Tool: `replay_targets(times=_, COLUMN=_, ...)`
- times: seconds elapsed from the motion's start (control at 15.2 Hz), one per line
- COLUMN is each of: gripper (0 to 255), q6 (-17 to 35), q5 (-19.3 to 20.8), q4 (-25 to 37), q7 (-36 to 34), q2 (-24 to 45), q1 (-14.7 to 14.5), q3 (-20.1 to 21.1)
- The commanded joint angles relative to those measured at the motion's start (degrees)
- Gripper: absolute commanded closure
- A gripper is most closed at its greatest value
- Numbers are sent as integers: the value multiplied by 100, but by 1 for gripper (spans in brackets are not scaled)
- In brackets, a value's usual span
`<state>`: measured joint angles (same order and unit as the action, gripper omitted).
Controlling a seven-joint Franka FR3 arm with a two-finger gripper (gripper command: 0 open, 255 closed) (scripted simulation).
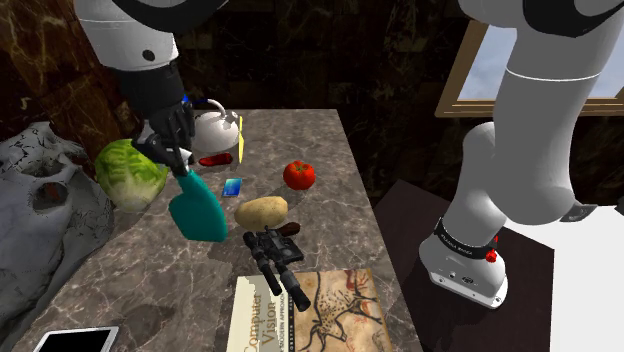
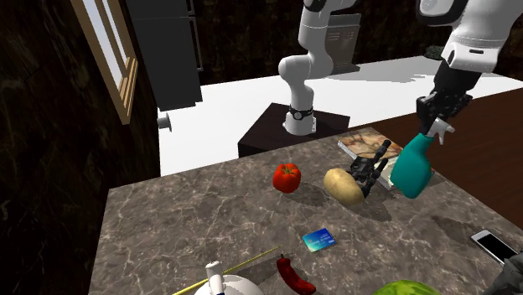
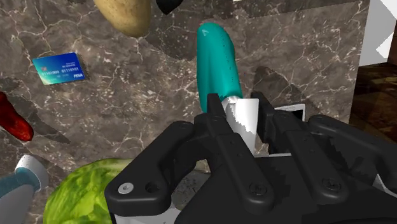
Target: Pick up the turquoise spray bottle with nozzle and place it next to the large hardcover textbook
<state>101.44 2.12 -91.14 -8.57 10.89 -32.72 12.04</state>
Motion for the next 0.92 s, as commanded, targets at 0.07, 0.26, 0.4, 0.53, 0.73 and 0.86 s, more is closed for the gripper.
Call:
replay_targets(times=0.07, gripper=255, q6=-48, q5=77, q4=264, q7=-426, q2=225, q1=-263, q3=154)
replay_targets(times=0.26, gripper=255, q6=182, q5=79, q4=35, q7=-428, q2=227, q1=-259, q3=148)
replay_targets(times=0.4, gripper=255, q6=333, q5=82, q4=-107, q7=-431, q2=235, q1=-256, q3=146)
replay_targets(times=0.53, gripper=255, q6=482, q5=87, q4=-243, q7=-434, q2=249, q1=-254, q3=144)
replay_targets(times=0.73, gripper=255, q6=702, q5=97, q4=-435, q7=-441, q2=279, q1=-252, q3=140)
replay_targets(times=0.86, gripper=255, q6=847, q5=105, q4=-554, q7=-447, q2=305, q1=-252, q3=137)
